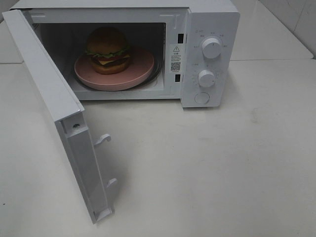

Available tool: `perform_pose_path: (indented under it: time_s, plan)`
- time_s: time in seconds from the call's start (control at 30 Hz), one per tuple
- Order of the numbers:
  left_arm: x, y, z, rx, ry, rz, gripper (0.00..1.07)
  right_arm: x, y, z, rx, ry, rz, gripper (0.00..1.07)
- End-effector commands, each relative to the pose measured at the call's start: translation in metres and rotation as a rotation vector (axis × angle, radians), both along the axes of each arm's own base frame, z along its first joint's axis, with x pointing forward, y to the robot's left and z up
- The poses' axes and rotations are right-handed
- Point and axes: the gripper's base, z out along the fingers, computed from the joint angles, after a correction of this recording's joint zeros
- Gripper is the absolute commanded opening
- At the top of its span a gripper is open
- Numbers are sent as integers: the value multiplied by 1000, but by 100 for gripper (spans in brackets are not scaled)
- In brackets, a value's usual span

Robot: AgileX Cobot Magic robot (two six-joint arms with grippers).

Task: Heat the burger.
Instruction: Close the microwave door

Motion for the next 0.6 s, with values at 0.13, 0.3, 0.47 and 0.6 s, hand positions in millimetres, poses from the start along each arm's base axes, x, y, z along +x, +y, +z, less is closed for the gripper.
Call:
perform_pose_path:
  time_s: [0.13,0.3,0.47,0.6]
  plan:
    - [-2,-1,-1,-7,-23,-4,100,-4,0,0,5,-35,-7,75]
    - [-2,-1,0,-15,-29,-10,100,-4,0,0,5,-35,-7,75]
    - [0,-1,12,-13,-77,-6,98,-4,0,0,5,-35,-7,75]
    - [15,0,19,-16,-93,-1,90,-4,0,0,5,-35,-7,75]
